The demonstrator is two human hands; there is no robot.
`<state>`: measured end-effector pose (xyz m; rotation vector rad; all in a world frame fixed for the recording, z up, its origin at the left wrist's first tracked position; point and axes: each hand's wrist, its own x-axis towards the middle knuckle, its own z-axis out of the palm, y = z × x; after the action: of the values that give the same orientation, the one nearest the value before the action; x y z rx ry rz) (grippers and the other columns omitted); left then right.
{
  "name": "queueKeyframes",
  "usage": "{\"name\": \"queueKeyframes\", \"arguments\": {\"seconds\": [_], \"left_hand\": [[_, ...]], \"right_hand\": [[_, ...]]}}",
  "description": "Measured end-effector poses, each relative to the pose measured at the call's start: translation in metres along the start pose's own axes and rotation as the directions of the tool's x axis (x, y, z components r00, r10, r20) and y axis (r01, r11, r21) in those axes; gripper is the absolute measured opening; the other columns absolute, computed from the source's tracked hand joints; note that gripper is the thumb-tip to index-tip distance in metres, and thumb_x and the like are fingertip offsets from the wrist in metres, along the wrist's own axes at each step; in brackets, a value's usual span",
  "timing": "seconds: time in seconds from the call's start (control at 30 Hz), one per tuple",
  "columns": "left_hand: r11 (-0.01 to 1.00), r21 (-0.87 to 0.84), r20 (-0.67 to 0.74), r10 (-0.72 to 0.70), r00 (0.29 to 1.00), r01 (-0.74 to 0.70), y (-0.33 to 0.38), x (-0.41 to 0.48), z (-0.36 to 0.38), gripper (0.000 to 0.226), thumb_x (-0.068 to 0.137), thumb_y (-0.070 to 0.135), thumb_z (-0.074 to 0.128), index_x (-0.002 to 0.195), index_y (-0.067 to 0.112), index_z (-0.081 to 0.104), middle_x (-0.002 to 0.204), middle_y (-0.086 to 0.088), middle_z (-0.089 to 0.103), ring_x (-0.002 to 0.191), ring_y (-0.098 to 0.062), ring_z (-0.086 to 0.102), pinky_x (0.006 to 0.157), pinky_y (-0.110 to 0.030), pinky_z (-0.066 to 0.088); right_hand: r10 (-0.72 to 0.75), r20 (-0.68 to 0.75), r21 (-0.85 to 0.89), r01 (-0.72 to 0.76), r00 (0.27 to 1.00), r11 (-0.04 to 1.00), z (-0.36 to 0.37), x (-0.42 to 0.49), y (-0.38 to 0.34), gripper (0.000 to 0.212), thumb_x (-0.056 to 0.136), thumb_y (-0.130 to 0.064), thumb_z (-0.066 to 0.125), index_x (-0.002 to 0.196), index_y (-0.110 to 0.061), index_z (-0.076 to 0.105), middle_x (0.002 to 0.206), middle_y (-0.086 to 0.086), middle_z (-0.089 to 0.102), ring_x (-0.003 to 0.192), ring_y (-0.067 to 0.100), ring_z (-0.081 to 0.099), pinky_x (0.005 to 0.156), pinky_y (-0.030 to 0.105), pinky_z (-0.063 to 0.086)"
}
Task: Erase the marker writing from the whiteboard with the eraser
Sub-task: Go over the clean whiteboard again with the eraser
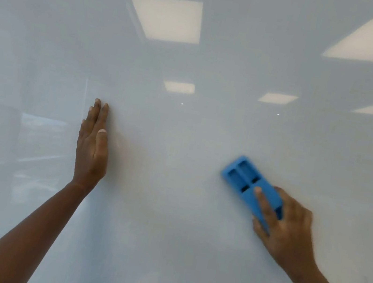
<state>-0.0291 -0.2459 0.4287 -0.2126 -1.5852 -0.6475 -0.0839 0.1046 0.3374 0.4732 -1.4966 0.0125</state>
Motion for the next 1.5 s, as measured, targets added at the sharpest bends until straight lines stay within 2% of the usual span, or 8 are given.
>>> {"name": "queueKeyframes", "arguments": {"seconds": [0.33, 0.43, 0.6, 0.77, 0.93, 1.13, 1.37, 1.5], "left_hand": [[0.995, 0.100, -0.027, 0.009, 1.000, -0.007, 0.002, -0.002, 0.011, 0.058, 0.087, 0.016, 0.018, 0.144, 0.010, 0.017, 0.149, 0.007, 0.006, 0.138, -0.006, 0.004, 0.109, -0.011, -0.007], [0.994, 0.110, -0.040, 0.013, 0.999, -0.008, 0.003, -0.002, 0.012, 0.058, 0.087, 0.015, 0.018, 0.144, 0.009, 0.018, 0.150, 0.006, 0.007, 0.140, -0.009, 0.006, 0.110, -0.011, -0.007], [0.992, 0.122, -0.040, 0.014, 0.999, -0.010, 0.003, -0.001, 0.012, 0.057, 0.088, 0.015, 0.018, 0.144, 0.009, 0.018, 0.151, 0.002, 0.010, 0.140, -0.011, 0.007, 0.109, -0.011, -0.007], [0.988, 0.152, -0.017, 0.041, 0.999, -0.038, 0.000, -0.006, 0.011, 0.056, 0.089, 0.016, 0.019, 0.144, 0.008, 0.018, 0.149, 0.006, 0.007, 0.139, -0.009, 0.005, 0.109, -0.010, -0.008], [0.979, 0.194, -0.010, 0.063, 0.998, -0.060, -0.003, -0.010, 0.013, 0.057, 0.088, 0.016, 0.019, 0.144, 0.008, 0.018, 0.150, 0.002, 0.008, 0.139, -0.010, 0.005, 0.110, -0.013, -0.007], [0.970, 0.229, -0.005, 0.090, 0.996, -0.086, -0.006, -0.020, 0.015, 0.060, 0.086, 0.022, 0.017, 0.143, 0.004, 0.020, 0.150, -0.002, 0.011, 0.140, -0.017, 0.010, 0.112, -0.015, -0.006], [0.957, 0.257, 0.022, 0.131, 0.991, -0.133, -0.008, -0.040, 0.017, 0.059, 0.086, 0.020, 0.020, 0.142, 0.002, 0.023, 0.149, -0.005, 0.014, 0.139, -0.020, 0.013, 0.114, -0.019, -0.004], [0.957, 0.267, -0.007, 0.119, 0.993, -0.113, -0.008, -0.045, 0.019, 0.059, 0.086, 0.018, 0.020, 0.143, 0.002, 0.023, 0.149, -0.004, 0.014, 0.139, -0.017, 0.013, 0.114, -0.020, -0.002]], "right_hand": [[0.723, -0.017, 0.038, -0.722, 0.691, 0.691, -0.012, 0.089, 0.027, 0.061, 0.094, -0.024, 0.049, 0.146, -0.012, 0.020, 0.122, 0.037, 0.040, 0.106, 0.047, 0.042, 0.087, 0.057, 0.036], [0.704, 0.025, 0.070, -0.704, 0.709, 0.707, -0.003, 0.160, 0.007, 0.065, 0.094, -0.028, 0.046, 0.147, -0.019, 0.011, 0.131, 0.029, 0.037, 0.113, 0.041, 0.038, 0.091, 0.049, 0.033], [0.286, 0.119, 0.039, -0.292, 0.951, 0.955, 0.012, 0.212, -0.067, 0.062, 0.095, -0.031, 0.034, 0.147, -0.023, 0.002, 0.139, 0.024, 0.033, 0.114, 0.033, 0.039, 0.086, 0.042, 0.033], [-0.104, 0.101, -0.027, 0.108, 0.989, 0.994, 0.013, 0.192, -0.083, 0.056, 0.089, -0.032, 0.046, 0.142, -0.022, 0.031, 0.123, 0.021, 0.056, 0.092, 0.031, 0.057, 0.070, 0.036, 0.043], [0.165, 0.082, -0.012, -0.165, 0.983, 0.986, 0.001, 0.188, 0.003, 0.060, 0.088, -0.031, 0.050, 0.143, -0.019, 0.028, 0.129, 0.028, 0.047, 0.104, 0.041, 0.050, 0.081, 0.045, 0.038], [0.568, -0.036, -0.056, -0.569, 0.822, 0.820, -0.014, 0.120, 0.105, 0.062, 0.092, -0.028, 0.050, 0.145, -0.015, 0.022, 0.124, 0.033, 0.043, 0.108, 0.045, 0.044, 0.087, 0.054, 0.037], [0.871, -0.175, 0.132, -0.865, 0.460, 0.483, -0.001, 0.019, 0.061, 0.059, 0.093, -0.024, 0.050, 0.145, -0.014, 0.024, 0.126, 0.031, 0.042, 0.113, 0.043, 0.041, 0.095, 0.052, 0.033], [0.867, -0.149, 0.127, -0.861, 0.475, 0.493, 0.010, 0.000, -0.005, 0.056, 0.092, -0.023, 0.051, 0.142, -0.009, 0.029, 0.120, 0.033, 0.046, 0.104, 0.046, 0.046, 0.088, 0.055, 0.037]]}}
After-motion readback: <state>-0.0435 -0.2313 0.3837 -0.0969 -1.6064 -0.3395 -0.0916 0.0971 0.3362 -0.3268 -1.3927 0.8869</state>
